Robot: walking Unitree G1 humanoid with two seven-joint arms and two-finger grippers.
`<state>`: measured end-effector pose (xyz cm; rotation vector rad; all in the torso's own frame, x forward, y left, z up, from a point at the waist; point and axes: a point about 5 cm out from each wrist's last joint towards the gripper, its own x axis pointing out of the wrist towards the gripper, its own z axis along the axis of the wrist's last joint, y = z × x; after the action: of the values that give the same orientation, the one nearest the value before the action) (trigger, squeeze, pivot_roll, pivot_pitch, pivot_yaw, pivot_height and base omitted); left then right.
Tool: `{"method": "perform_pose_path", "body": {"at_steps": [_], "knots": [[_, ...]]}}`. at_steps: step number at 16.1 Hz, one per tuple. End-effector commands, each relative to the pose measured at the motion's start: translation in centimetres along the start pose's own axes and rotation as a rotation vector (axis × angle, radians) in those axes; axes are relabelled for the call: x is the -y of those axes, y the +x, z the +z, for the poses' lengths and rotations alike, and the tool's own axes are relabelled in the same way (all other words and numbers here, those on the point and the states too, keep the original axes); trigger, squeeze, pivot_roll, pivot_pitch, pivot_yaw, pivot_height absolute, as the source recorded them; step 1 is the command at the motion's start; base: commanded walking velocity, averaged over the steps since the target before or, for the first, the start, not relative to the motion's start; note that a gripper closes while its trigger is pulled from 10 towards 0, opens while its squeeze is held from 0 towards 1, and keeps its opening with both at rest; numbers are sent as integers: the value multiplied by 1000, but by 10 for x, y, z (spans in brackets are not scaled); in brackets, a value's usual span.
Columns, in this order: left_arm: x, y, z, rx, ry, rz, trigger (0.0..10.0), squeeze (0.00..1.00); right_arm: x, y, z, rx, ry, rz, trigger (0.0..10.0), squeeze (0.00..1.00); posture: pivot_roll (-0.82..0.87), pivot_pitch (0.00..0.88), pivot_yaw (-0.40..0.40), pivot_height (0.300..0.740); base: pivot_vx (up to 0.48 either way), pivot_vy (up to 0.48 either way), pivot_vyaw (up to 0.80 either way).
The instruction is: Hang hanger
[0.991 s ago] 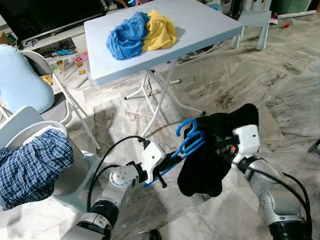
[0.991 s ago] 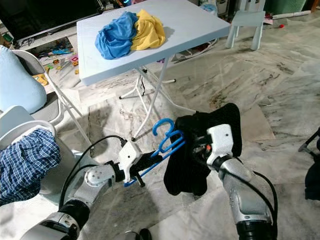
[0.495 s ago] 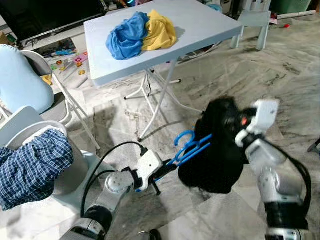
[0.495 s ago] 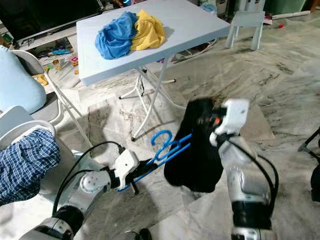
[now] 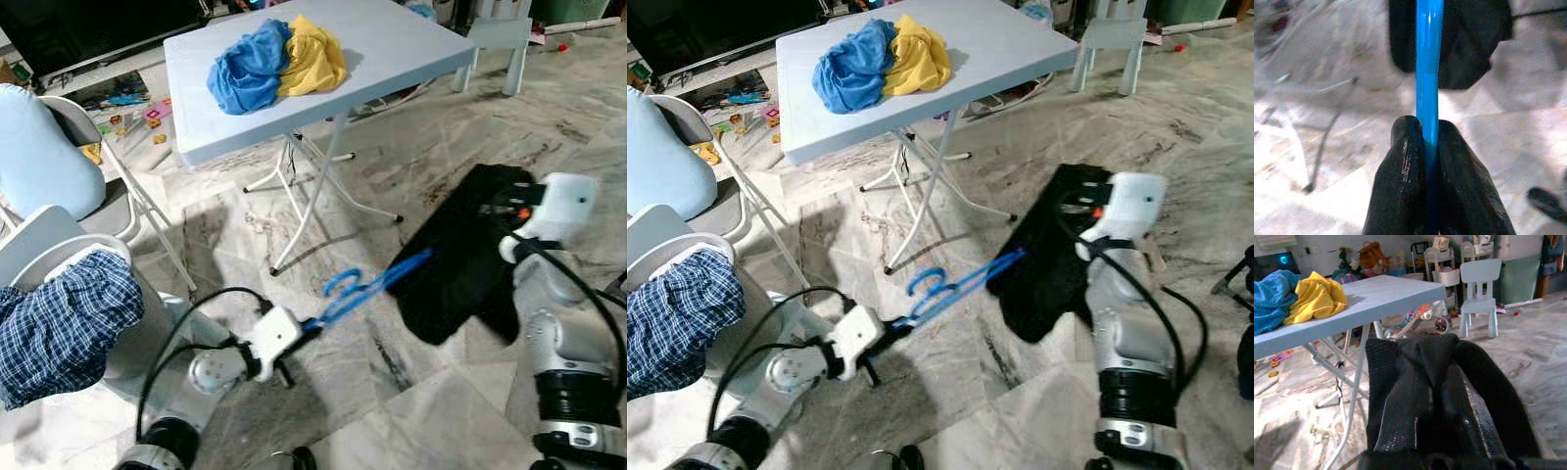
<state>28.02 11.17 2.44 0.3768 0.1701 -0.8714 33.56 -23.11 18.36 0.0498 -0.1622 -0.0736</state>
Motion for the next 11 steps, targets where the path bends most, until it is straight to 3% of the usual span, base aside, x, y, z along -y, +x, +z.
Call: {"method": "perform_pose_path", "body": {"at_steps": [1, 3, 4, 7, 8, 10, 11], "knots": [[-5, -7, -6, -38, 8, 46, 0, 0, -5, 4, 11, 51, 7, 28, 0, 0, -125, 74, 142, 740, 0, 0, 0], [-10, -9, -11, -76, 1, 88, 0, 0, -7, 2, 13, 57, 30, 86, 0, 0, -129, 75, 142, 740, 0, 0, 0], [-11, -9, -11, -84, 3, 107, 0, 0, -8, 0, 9, 41, -16, 106, 0, 0, -132, 75, 143, 740, 0, 0, 0], [-12, -1, 3, 17, -31, 117, 0, 0, 11, -9, -20, -81, -124, -38, 0, 0, -131, 73, 145, 740, 0, 0, 0], [-14, 0, 5, 42, -87, 190, 0, 0, 18, -17, -32, -120, -144, -103, 0, 0, -128, 72, 146, 740, 0, 0, 0], [-16, 0, 4, 54, -176, 296, 0, 0, 16, -27, -41, -122, -152, -119, 0, 0, -129, 67, 148, 740, 0, 0, 0], [-20, -3, 2, 58, -263, 453, 1647, 0, 6, -40, -48, -104, -167, -79, 0, 0, -129, 65, 147, 740, 0, 0, 0]]}}
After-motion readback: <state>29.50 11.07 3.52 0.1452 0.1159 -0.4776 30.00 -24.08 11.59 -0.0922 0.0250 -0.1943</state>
